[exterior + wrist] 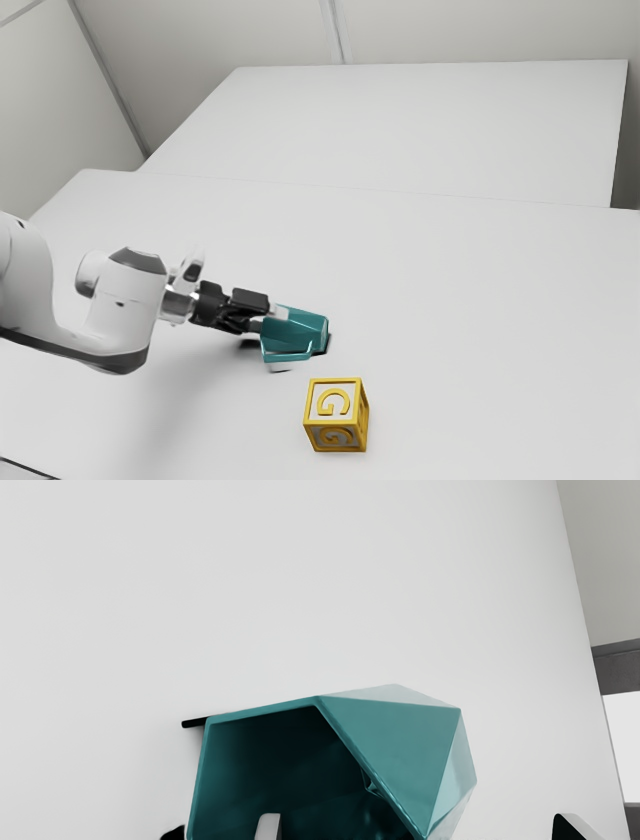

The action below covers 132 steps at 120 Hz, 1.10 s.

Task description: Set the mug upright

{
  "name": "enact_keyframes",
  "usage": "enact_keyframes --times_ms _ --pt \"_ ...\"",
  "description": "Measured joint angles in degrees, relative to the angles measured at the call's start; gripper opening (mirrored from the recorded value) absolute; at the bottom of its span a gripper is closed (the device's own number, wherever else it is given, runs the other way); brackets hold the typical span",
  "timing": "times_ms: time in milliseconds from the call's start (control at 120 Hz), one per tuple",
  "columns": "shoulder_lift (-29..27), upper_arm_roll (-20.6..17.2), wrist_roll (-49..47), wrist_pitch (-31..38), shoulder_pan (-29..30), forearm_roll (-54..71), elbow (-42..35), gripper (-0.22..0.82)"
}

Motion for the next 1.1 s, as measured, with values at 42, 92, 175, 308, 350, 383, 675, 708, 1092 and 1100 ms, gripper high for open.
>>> enact_keyframes --times_ms 42,92,175,308,350,383,675,708,1092,1100 --pt "0.13 0.00 0.24 0.00 -0.29 -0.13 0.04 0.59" --pt "0.27 0.00 0.51 0.01 -0.60 -0.34 0.05 0.59" --pt "0.59 0.00 0.93 0.04 -1.11 -0.82 0.06 0.58" --pt "0.74 0.00 1.49 0.15 -1.98 -1.60 0.14 0.57" --pt "0.74 0.00 1.64 0.18 -2.23 -1.73 0.15 0.56" --pt "0.72 0.00 1.75 0.21 -2.41 -1.81 0.17 0.54" --pt "0.39 -0.01 2.51 0.54 -2.47 -2.10 0.17 0.20" --pt "0.30 -0.02 2.58 0.56 -2.37 -2.11 0.16 0.17" --pt "-0.85 -0.24 3.16 0.84 -3.06 -1.86 0.40 -0.10" --pt "-0.91 -0.24 3.17 0.85 -3.09 -1.86 0.40 -0.11"
